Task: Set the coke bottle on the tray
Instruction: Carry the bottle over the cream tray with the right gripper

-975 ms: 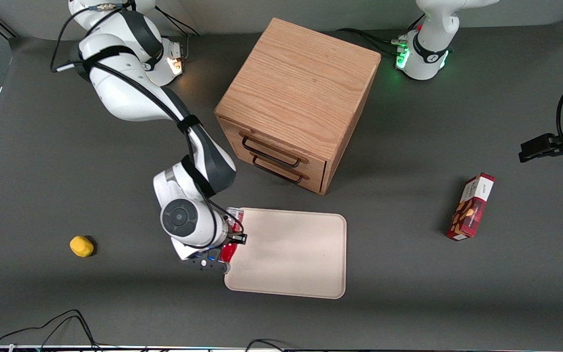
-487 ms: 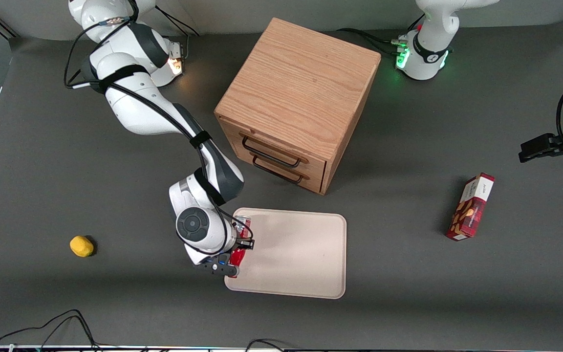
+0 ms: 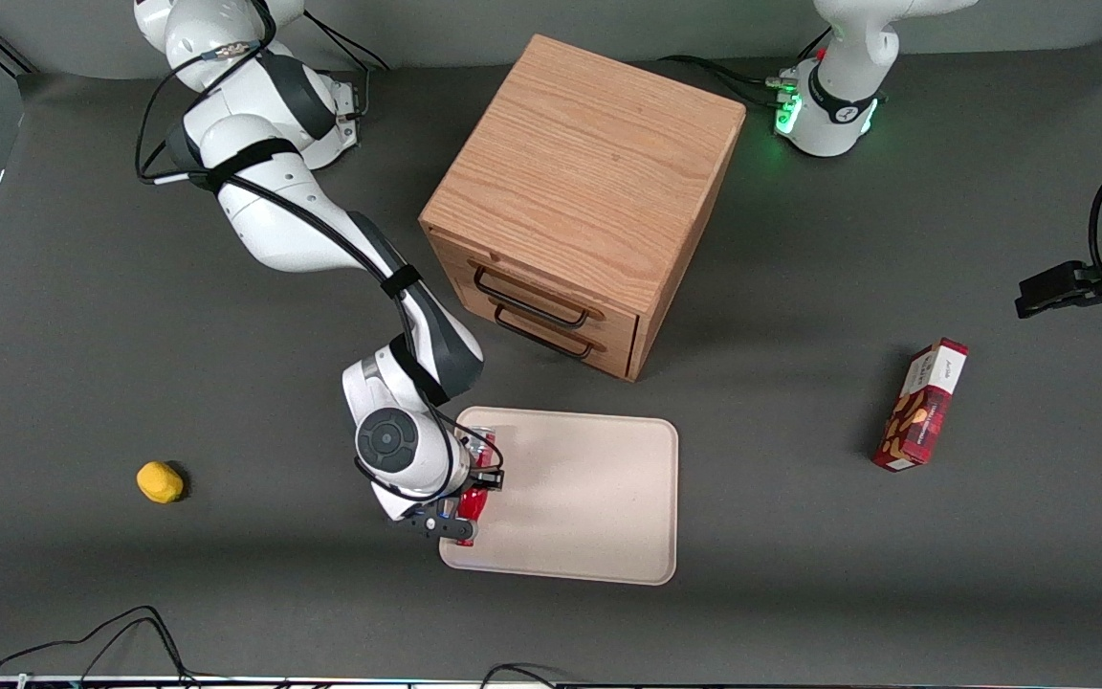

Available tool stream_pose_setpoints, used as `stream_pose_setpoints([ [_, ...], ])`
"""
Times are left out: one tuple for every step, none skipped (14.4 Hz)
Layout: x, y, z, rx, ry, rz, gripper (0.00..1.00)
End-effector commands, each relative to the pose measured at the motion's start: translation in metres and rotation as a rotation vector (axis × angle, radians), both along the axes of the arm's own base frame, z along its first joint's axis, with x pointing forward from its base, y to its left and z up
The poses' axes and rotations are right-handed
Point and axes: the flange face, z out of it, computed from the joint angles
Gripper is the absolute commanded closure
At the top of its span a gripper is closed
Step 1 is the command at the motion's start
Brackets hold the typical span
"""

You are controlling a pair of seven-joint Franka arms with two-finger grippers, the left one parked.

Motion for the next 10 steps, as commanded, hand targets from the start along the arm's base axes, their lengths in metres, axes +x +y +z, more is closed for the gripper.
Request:
stream_pose_setpoints([
  [0.0055,0.0026,-0.0001,0.006,-0.035,0.020,1.00],
  [0.0061,0.0008,-0.0003,0.004,-0.034,0.018,0.93],
  [0.0053,0.0018,-0.0010,0.002,-0.034,0.022,0.76],
  [0.0046,0.0032,-0.0011,-0.001,-0.035,0.025,0.34],
  [0.0038,0.0042,-0.0018,-0.003,-0.034,0.027,0.00],
  [0.0047,0.0032,-0.0001,-0.003,-0.036,0.025,0.00],
  [0.0040,0.0042,-0.0002,-0.003,-0.035,0.027,0.00],
  [0.0036,0.0042,0.0000,-0.005,-0.032,0.027,0.00],
  [0.0037,0.0042,0.0011,-0.005,-0.032,0.028,0.00],
  [0.0042,0.0031,0.0011,-0.005,-0.032,0.026,0.00],
])
